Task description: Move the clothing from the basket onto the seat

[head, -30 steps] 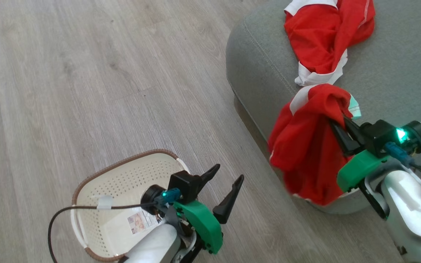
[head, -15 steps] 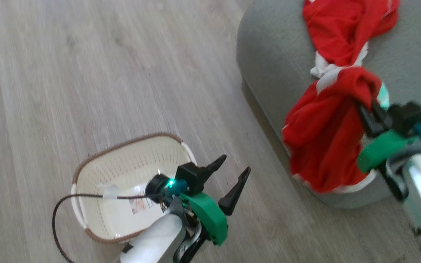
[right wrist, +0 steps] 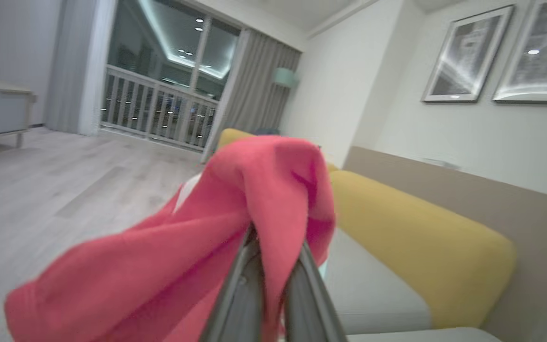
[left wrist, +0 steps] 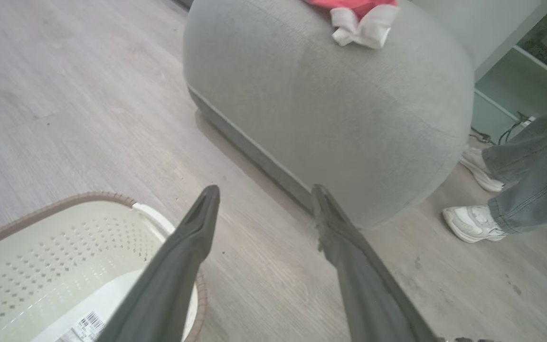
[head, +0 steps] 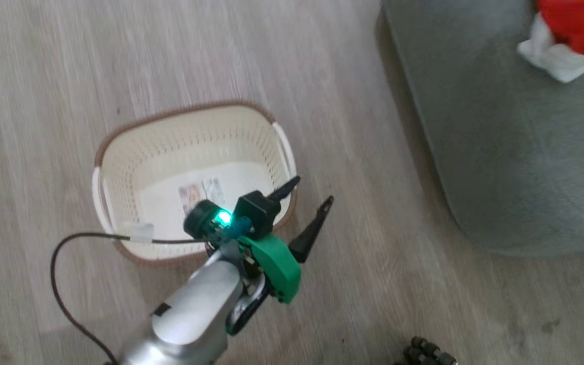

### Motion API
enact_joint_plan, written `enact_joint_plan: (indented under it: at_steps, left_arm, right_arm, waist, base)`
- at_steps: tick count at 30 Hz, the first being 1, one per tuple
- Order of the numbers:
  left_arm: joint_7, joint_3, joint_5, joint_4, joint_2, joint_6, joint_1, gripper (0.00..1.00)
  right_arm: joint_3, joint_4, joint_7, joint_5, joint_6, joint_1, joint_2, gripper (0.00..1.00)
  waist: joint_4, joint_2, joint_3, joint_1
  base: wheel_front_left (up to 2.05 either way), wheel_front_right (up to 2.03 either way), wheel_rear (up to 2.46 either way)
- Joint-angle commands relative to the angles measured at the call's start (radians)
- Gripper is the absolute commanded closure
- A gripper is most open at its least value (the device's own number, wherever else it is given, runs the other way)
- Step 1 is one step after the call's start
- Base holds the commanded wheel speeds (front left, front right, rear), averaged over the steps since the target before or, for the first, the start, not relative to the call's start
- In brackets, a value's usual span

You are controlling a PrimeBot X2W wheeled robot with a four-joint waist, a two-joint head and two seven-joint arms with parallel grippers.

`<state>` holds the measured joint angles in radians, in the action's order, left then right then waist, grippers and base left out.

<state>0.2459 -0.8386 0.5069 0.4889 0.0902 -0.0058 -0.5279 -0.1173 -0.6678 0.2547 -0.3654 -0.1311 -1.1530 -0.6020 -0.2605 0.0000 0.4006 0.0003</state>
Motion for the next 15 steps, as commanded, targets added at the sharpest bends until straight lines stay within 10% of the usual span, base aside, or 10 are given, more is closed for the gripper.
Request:
enact_joint_plan:
  at_steps: [1, 7, 15]
  left_arm:
    - [-0.003, 0.022, -0.01, -0.032, 0.014, 0.006, -0.029, 0.0]
    - [-0.022, 0.046, -0.027, -0.093, 0.07, 0.036, -0.066, 0.0]
    - [-0.079, 0.035, -0.073, -0.183, 0.146, 0.057, -0.103, 0.0]
  right_arm:
    - [0.033, -0.002, -0.011, 0.0, 0.0, -0.039, -0.067, 1.0]
    - [0.187, -0.171, -0.022, -0.008, 0.0, -0.167, -0.167, 1.0]
    - [0.286, -0.332, 0.006, 0.003, 0.0, -0.084, 0.0, 1.0]
  waist:
    - [0.049, 0.0, 0.088, -0.0003]
    - [0.023, 0.0, 0.247, -0.0003]
    - [-0.064, 0.0, 0.415, -0.0003]
  base:
    - [0.0, 0.0, 0.0]
    - [0.0, 0.0, 0.0]
    - [0.0, 0.0, 0.0]
